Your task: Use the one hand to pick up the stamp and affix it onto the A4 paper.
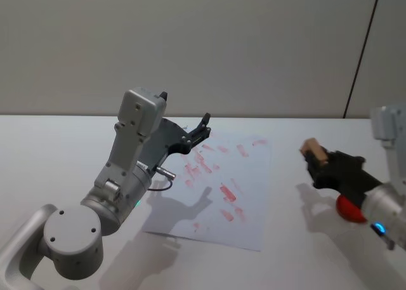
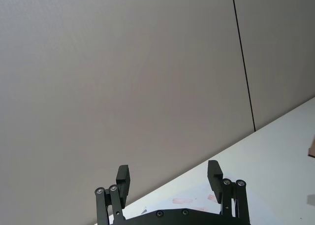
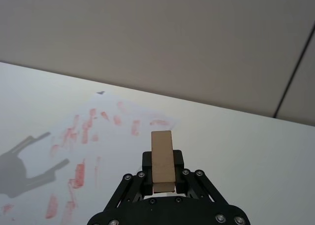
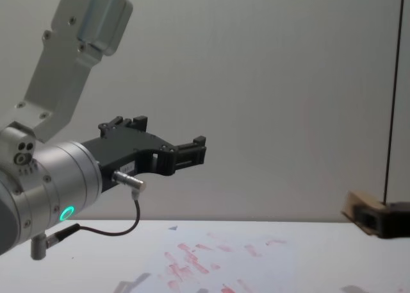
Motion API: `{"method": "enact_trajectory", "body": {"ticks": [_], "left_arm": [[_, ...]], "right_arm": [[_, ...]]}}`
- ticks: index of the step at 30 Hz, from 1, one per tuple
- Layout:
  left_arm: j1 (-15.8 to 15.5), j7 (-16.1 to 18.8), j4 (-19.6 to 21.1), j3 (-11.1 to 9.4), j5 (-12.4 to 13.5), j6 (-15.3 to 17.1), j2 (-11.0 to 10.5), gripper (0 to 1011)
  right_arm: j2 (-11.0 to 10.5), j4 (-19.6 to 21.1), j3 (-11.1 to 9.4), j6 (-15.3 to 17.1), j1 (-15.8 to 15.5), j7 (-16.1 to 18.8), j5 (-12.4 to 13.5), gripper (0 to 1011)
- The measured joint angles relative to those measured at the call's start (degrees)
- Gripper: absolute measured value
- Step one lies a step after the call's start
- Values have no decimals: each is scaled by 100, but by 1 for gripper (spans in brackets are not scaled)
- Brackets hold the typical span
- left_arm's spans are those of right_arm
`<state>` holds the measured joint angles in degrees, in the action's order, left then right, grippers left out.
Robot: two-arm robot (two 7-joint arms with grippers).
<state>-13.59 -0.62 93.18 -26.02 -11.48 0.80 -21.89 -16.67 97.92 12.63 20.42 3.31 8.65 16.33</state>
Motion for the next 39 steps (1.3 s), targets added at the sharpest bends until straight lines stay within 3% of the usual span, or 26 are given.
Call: {"method": "enact_trajectory", "body": {"ticks": [10,22,29,39], "left_arm": [[0,0,0,0,0,0,0,1003],[0,0,0,0,0,0,0,1003],[0,0,0,0,0,0,0,1003],[0,0,0,0,0,0,0,1003]], "right_arm": [[404,-423,289,17,497,604,-323,220],[1013,-1440,780,283,1183,1249,-1044,221],[1144,-1741,937,504,1298,1337,-1301,220],[1189,-1890,1054,751,1291,1404,-1440,221]]}}
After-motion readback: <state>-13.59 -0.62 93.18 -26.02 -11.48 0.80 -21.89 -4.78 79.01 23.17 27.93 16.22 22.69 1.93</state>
